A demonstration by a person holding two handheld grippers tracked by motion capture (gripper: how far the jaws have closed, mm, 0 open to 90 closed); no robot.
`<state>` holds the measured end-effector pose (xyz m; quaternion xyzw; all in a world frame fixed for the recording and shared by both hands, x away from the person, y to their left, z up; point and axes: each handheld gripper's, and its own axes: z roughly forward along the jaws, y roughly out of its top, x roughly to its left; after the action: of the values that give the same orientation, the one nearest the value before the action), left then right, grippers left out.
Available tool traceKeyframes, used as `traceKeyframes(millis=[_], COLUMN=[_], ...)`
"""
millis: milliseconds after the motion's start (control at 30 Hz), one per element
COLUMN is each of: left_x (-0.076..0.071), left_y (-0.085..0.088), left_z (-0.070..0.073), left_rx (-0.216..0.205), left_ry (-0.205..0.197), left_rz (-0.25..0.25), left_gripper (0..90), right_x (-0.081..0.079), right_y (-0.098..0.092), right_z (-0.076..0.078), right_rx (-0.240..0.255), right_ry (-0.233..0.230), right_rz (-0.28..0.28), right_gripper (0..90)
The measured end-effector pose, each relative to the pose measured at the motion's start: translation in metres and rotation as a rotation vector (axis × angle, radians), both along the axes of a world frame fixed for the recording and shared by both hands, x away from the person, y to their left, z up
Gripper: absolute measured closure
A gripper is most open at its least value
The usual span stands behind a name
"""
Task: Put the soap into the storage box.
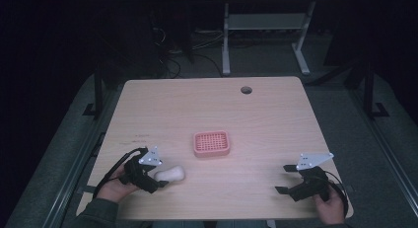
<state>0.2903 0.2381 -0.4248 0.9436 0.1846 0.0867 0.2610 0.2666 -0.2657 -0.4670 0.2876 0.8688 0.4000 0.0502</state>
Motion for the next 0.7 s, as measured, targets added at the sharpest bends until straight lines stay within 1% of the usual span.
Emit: traceKeyframes(millis=[167,233,433,633,667,700], left_x=[0.003,0.003,0.006,0.009,0.011,0.011], left_y=[-0.006,-0.008,-0.009,-0.014,-0.015,-0.016], left_z=[0.000,-0.001,-0.003,-0.005,-0.006,-0.007], left_rx=[0.006,0.000,0.004,0.010,0.016,0.012], left_ry=[-0.003,0.006,0.013,0.030,0.031,0.035], left_rz=[-0.020,-0.015,-0.020,-0.025,-0.031,-0.030], left_gripper=[24.4,24.5,24.6,24.8,25.1,26.6], right_x=[0.000,0.000,0.000,0.001,0.001,0.001], right_y=[0.000,0.000,0.000,0.001,0.001,0.001], right_z=[0.000,0.000,0.000,-0.001,-0.001,-0.001], right_rx=[0.001,0.000,-0.002,-0.002,-0.002,-0.002], right_ry=[0.001,0.000,0.005,0.004,0.003,0.005], right_rz=[0.000,0.000,0.001,0.004,0.005,0.004], right_gripper=[14.2,14.2,14.1,14.2,14.2,14.2])
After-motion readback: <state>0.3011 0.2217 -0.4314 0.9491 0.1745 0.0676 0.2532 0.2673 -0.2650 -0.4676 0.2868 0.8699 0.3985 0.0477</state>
